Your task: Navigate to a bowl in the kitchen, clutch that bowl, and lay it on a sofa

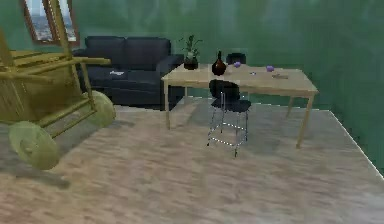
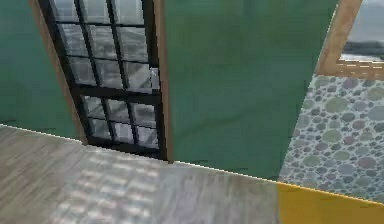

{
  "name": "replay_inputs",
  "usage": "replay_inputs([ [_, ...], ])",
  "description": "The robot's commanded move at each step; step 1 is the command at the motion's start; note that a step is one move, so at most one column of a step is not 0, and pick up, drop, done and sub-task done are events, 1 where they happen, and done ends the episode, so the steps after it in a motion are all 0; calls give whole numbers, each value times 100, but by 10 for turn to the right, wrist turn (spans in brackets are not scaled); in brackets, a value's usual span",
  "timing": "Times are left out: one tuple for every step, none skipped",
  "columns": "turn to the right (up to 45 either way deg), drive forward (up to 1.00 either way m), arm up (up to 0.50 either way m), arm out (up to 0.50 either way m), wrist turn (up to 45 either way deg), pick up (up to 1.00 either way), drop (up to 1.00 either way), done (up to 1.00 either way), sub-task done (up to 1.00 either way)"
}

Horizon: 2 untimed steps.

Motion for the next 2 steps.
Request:
replay_inputs([
  [-450,0,0,0,0,0,0,0,0],
  [-450,0,0,0,0,0,0,0,0],
])
